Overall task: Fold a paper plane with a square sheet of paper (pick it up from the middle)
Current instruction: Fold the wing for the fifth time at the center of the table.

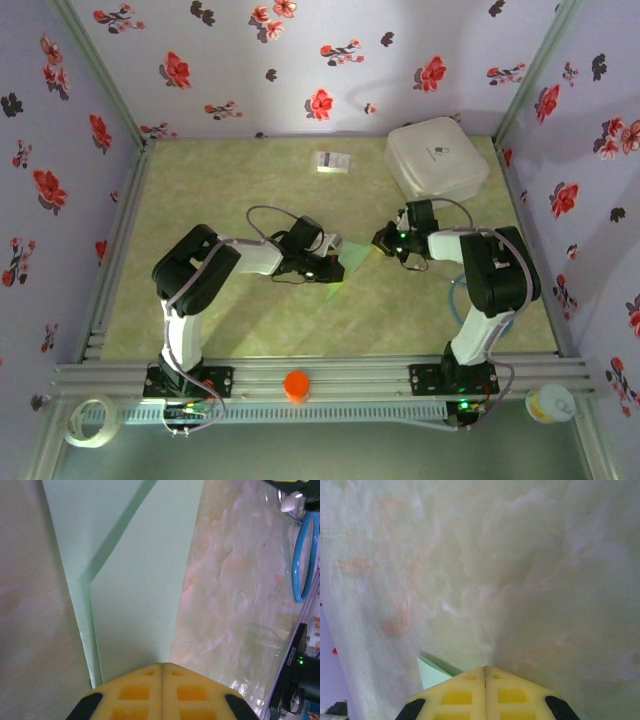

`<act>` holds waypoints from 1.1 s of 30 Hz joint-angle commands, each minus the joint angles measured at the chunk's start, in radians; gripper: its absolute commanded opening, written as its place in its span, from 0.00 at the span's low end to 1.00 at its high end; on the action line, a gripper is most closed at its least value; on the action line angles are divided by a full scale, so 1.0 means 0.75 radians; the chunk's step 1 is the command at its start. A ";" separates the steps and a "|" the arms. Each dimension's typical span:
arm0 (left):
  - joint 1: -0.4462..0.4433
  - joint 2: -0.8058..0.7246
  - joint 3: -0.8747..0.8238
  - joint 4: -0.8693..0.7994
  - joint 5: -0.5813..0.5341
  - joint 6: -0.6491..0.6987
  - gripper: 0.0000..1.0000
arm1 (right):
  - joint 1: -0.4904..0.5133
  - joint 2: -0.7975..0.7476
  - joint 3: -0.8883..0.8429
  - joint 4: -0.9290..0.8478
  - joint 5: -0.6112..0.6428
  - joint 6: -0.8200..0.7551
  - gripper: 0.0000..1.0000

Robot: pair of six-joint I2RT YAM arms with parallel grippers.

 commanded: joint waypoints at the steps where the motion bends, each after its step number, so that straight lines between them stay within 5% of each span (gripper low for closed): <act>1: -0.024 0.063 -0.104 -0.268 -0.078 -0.006 0.00 | 0.027 -0.154 -0.036 0.015 0.040 0.034 0.08; 13: -0.023 0.046 -0.093 -0.269 -0.083 -0.010 0.00 | 0.243 -0.109 -0.031 0.017 -0.027 0.028 0.06; 33: -0.022 -0.079 0.046 -0.332 -0.015 -0.010 0.00 | 0.231 0.053 -0.098 -0.024 0.106 0.020 0.00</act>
